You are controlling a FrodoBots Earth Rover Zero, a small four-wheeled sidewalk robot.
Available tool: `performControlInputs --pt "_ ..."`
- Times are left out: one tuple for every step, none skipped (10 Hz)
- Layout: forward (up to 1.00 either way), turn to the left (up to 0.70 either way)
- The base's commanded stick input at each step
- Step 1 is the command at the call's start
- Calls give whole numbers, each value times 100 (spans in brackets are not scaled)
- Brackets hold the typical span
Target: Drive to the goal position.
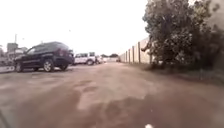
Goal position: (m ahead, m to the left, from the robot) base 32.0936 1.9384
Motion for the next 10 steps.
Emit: performControlInputs --pt "85 0" --pt "85 0" --pt "85 0" --pt "85 0" --pt "85 0" --pt "85 0" --pt "85 0" --pt "85 0" --pt "85 0" --pt "85 0"
